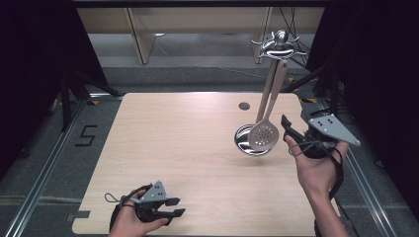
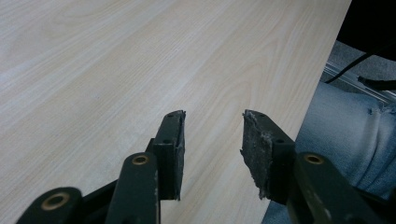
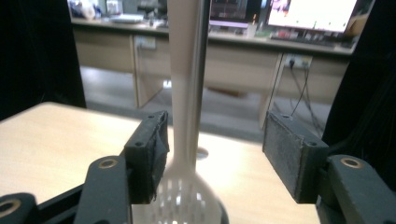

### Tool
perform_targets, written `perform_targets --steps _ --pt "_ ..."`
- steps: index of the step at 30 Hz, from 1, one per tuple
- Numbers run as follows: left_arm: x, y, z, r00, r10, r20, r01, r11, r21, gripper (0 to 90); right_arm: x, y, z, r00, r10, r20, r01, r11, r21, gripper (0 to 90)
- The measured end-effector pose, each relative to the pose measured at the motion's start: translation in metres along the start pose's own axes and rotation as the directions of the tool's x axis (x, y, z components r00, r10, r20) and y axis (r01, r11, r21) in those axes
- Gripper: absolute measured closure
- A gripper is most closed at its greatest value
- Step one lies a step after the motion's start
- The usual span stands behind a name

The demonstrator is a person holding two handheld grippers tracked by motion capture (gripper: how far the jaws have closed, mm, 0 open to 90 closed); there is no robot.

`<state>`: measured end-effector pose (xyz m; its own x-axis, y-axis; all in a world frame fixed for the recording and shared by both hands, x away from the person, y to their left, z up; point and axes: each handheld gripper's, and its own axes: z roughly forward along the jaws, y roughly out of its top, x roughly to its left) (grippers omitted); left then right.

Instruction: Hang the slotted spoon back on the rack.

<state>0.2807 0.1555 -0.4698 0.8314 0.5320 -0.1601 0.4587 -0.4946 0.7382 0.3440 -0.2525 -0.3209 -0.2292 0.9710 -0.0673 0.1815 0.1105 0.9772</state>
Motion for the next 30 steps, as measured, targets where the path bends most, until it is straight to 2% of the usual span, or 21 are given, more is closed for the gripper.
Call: perform_targets --steps 1,4,6,7,11,13,15,16,17,18,19,20,21,23,24,25,26,27,28,29,30 --pt "0.0 0.0 0.0 1.0 0.001 -0.001 -0.001 1.0 -0.002 57.3 0.0 -0.006 -0.002 0.9996 0.026 -0.007 -0.026 0.9994 0.023 40.9" --pt "0.002 0.0 0.0 0.9995 0.03 -0.005 -0.03 0.9996 -0.001 55.2 -0.005 -0.023 -0.006 0.9996 0.025 -0.013 -0.024 0.9981 0.057 40.6" --pt "0.003 -0.001 0.001 0.9995 0.029 -0.008 -0.029 0.9996 -0.002 54.7 -0.008 -0.043 -0.012 0.9986 0.049 -0.019 -0.046 0.9923 0.115 40.3" --pt "0.002 -0.001 0.001 0.9998 0.01 -0.014 -0.01 0.9999 0.003 54.5 -0.009 -0.047 -0.013 0.9983 0.054 -0.023 -0.05 0.9908 0.126 40.2" --pt "0.001 -0.001 0.001 1.0 -0.007 -0.005 0.007 0.9999 -0.01 53.8 -0.014 -0.065 -0.017 0.9982 0.044 -0.04 -0.038 0.9868 0.158 39.9" --pt "0.004 -0.001 0.001 0.9994 0.031 -0.017 -0.031 0.9995 -0.007 53.0 -0.016 -0.074 -0.02 0.9982 0.043 -0.042 -0.035 0.9821 0.185 39.7" --pt "0.005 -0.001 0.001 0.9992 0.031 -0.026 -0.031 0.9995 -0.004 52.2 -0.019 -0.083 -0.022 0.998 0.045 -0.046 -0.035 0.9783 0.204 39.5" --pt "0.003 -0.002 0.002 0.9998 -0.001 -0.022 0.001 0.9998 -0.022 51.6 -0.021 -0.087 -0.022 0.9982 0.038 -0.048 -0.026 0.9738 0.226 39.4" --pt "0.004 -0.002 0.001 0.9996 0.009 -0.025 -0.009 0.9998 -0.015 50.9 -0.021 -0.092 -0.023 0.997 0.051 -0.057 -0.037 0.9732 0.227 39.3" --pt "0.004 -0.002 0.001 0.9997 0.009 -0.024 -0.01 0.9997 -0.024 50.4 -0.019 -0.095 -0.025 0.9943 0.095 -0.05 -0.079 0.9654 0.248 39.3" --pt "0.005 -0.001 0.001 0.9992 0.032 -0.026 -0.032 0.9992 -0.025 49.7 -0.02 -0.1 -0.026 0.9936 0.101 -0.05 -0.085 0.9614 0.262 39.1" --pt "0.006 -0.001 0.001 0.9989 0.036 -0.03 -0.036 0.9991 -0.02 49.1 -0.023 -0.103 -0.025 0.9949 0.071 -0.071 -0.051 0.9646 0.259 39.0" --pt "0.006 -0.001 0.001 0.9989 0.036 -0.031 -0.037 0.9991 -0.023 48.2 -0.021 -0.108 -0.025 0.9954 0.077 -0.057 -0.059 0.9632 0.262 38.7" --pt "0.006 -0.001 0.0 0.9988 0.036 -0.033 -0.037 0.9988 -0.031 45.7 -0.021 -0.116 -0.026 0.9952 0.077 -0.06 -0.057 0.9566 0.286 37.9" --pt "0.007 -0.001 0.0 0.9983 0.045 -0.038 -0.046 0.9986 -0.025 44.4 -0.021 -0.12 -0.027 0.9951 0.078 -0.06 -0.056 0.9488 0.311 37.5" --pt "0.006 -0.001 0.0 0.999 0.033 -0.029 -0.034 0.9988 -0.035 43.7 -0.024 -0.123 -0.026 0.9958 0.054 -0.074 -0.03 0.9534 0.3 37.1" --pt "0.006 -0.001 0.0 0.9993 0.029 -0.022 -0.03 0.9986 -0.043 42.5 -0.023 -0.127 -0.028 0.9943 0.091 -0.056 -0.068 0.9446 0.321 36.1" --pt "0.005 -0.001 0.0 0.9996 0.017 -0.021 -0.018 0.9988 -0.045 42.5 -0.023 -0.127 -0.028 0.9943 0.091 -0.056 -0.068 0.9446 0.321 36.1" --pt "0.005 -0.002 0.001 0.9999 -0.001 -0.013 0.0 0.9988 -0.048 42.3 -0.027 -0.128 -0.026 0.9954 0.066 -0.069 -0.042 0.9519 0.304 35.7" --pt "0.005 -0.002 0.001 0.9999 0.013 -0.008 -0.013 0.9986 -0.051 42.0 -0.025 -0.129 -0.027 0.9926 0.111 -0.051 -0.089 0.945 0.315 34.5" --pt "0.005 -0.002 0.002 1.0 0.004 -0.006 -0.005 0.9985 -0.055 41.7 -0.028 -0.13 -0.027 0.9954 0.085 -0.044 -0.067 0.9506 0.303 33.5"
